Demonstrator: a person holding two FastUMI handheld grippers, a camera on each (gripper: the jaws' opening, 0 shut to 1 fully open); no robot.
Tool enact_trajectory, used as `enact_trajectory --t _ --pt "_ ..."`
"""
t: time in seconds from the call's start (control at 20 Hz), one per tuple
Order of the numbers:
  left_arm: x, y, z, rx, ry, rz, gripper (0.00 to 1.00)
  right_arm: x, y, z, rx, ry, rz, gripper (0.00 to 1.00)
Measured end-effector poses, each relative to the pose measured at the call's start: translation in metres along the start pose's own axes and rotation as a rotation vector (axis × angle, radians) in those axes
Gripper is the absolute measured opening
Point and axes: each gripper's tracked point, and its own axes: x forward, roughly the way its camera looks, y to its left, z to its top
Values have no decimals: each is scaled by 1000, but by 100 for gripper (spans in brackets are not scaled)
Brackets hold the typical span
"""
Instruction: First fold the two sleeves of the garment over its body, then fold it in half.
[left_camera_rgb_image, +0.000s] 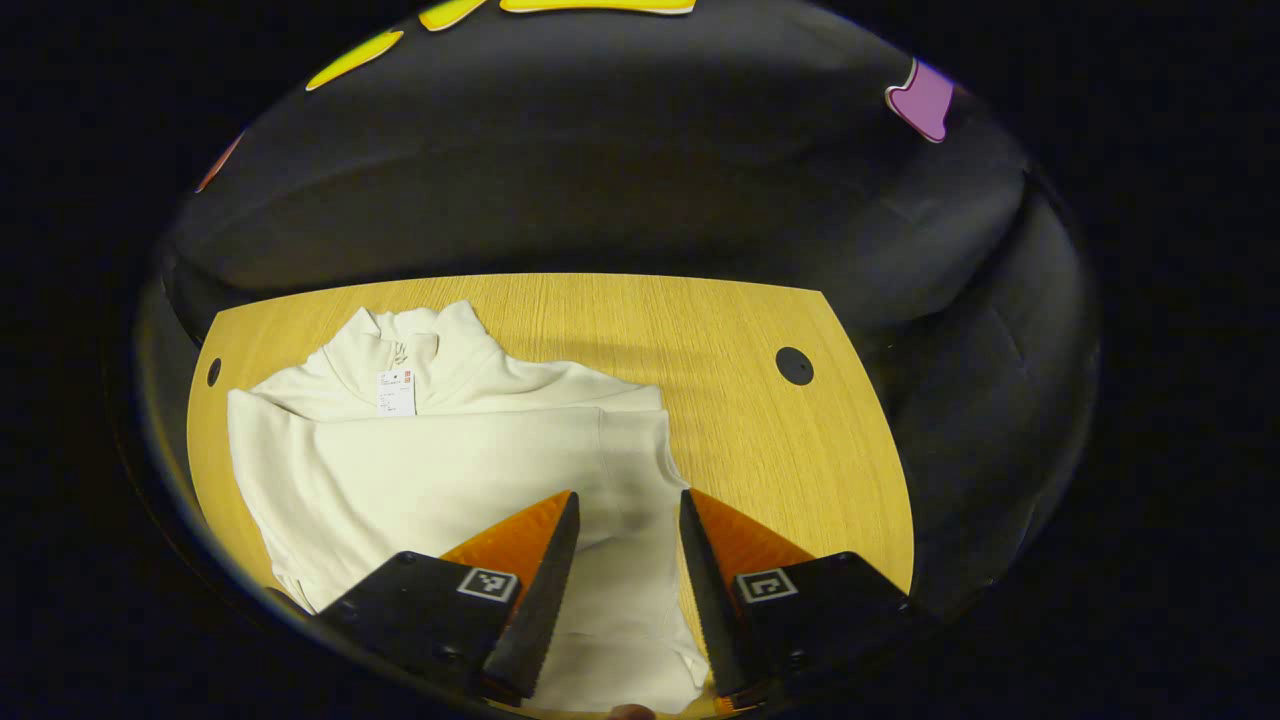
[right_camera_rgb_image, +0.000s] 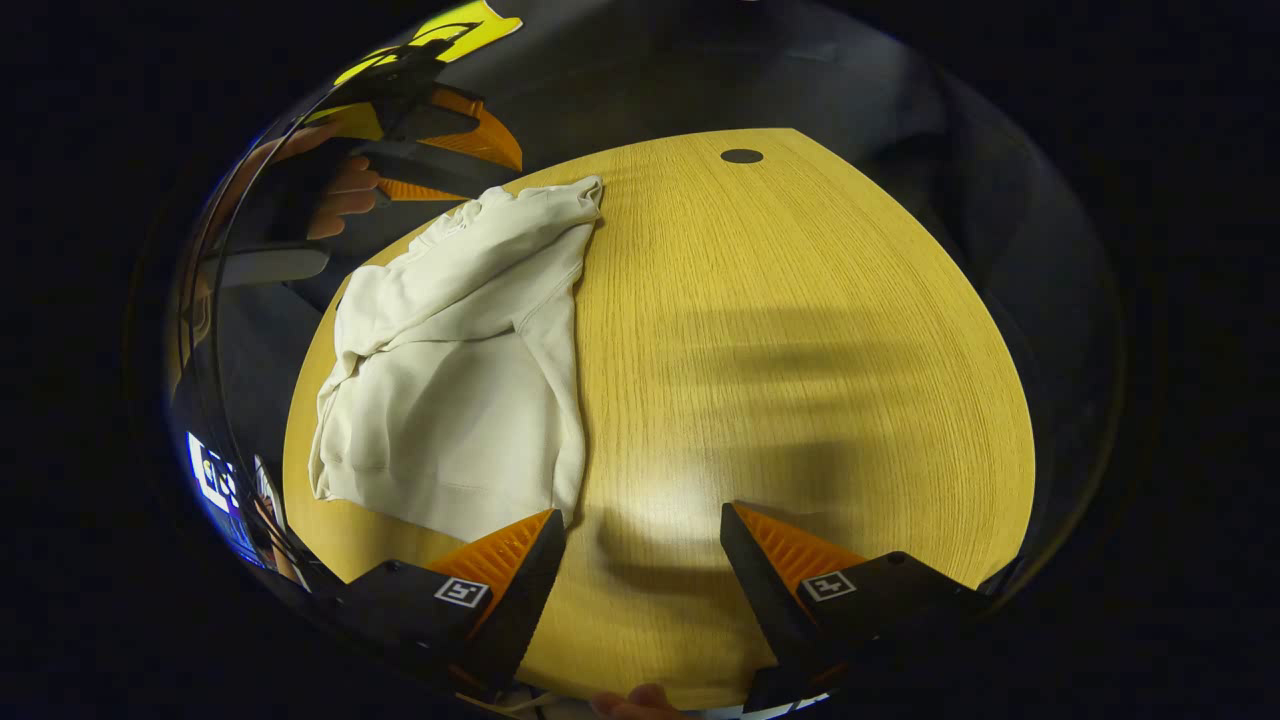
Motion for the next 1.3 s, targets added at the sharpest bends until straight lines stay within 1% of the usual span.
enact_trajectory --t 0.05,0.1,0.2,0.4,0.6,0.7,0.9,0.95,1.05,1.15,1.2,1.25,1.3 --pt "-8 3 0 4 -13 1 73 0 4 0 0 -2 -2 96" --pt "-17 10 -1 12 -30 14 90 -1 8 0 0 -3 -2 96" --pt "-34 26 -8 17 -57 27 97 -3 17 0 -3 -6 -4 96" --pt "-72 71 -33 7 -99 62 98 -4 37 -4 -35 -9 -18 96" --pt "-105 143 -76 1 -122 161 98 -1 52 -15 -96 8 -42 96" --pt "-116 184 -103 -30 -110 213 98 2 55 -24 -110 20 -66 97" --pt "-138 258 -152 -104 -52 315 98 10 68 -29 -122 24 -81 97" --pt "-142 273 -161 -117 -36 330 98 12 68 -29 -135 17 -91 97" --pt "-149 301 -175 -142 -8 358 98 15 59 -25 -185 5 -157 96" --pt "-154 324 -184 -167 17 380 98 17 56 -26 -236 28 -196 97" --pt "-156 333 -187 -180 35 385 98 18 56 -26 -247 45 -215 93" --pt "-157 340 -188 -190 50 386 98 18 54 -28 -252 64 -234 96" --pt "-157 346 -189 -192 67 385 98 19 54 -28 -253 75 -246 96"
